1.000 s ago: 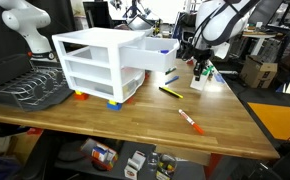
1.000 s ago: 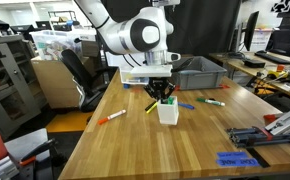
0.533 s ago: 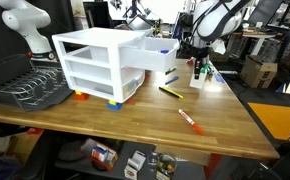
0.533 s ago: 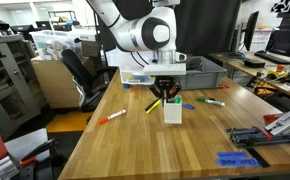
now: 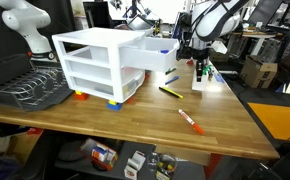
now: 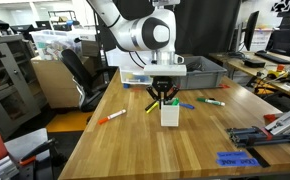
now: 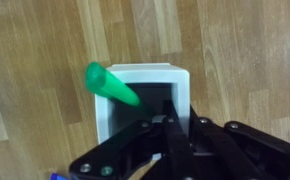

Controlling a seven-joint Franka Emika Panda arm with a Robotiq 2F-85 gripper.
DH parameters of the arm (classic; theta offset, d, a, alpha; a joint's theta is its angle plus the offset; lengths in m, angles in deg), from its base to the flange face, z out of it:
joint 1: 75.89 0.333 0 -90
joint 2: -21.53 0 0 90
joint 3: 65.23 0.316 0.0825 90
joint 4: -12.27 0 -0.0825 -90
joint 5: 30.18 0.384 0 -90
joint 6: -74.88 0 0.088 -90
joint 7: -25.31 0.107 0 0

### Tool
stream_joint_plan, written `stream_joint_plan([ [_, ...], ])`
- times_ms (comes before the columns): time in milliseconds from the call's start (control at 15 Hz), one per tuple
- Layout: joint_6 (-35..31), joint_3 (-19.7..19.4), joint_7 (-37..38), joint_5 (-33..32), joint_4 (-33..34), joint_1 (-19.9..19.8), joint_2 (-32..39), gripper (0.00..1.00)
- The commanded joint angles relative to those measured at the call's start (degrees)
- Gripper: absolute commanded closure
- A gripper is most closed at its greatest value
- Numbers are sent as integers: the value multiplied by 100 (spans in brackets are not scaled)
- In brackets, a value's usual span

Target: Move the pen holder to the middle of the table

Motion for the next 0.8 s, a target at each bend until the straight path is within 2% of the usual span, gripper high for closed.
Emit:
stream_joint_plan([
  [0, 136, -6, -74, -132, 123, 27, 55, 67],
  [333, 222, 10, -3, -110, 109, 52, -62, 29],
  [533, 305, 20, 18, -105, -59, 63, -394, 8],
  [600, 342, 20, 16, -126, -118, 80, -530, 2],
  [733, 408, 28, 26, -165, -312, 137, -891, 0],
])
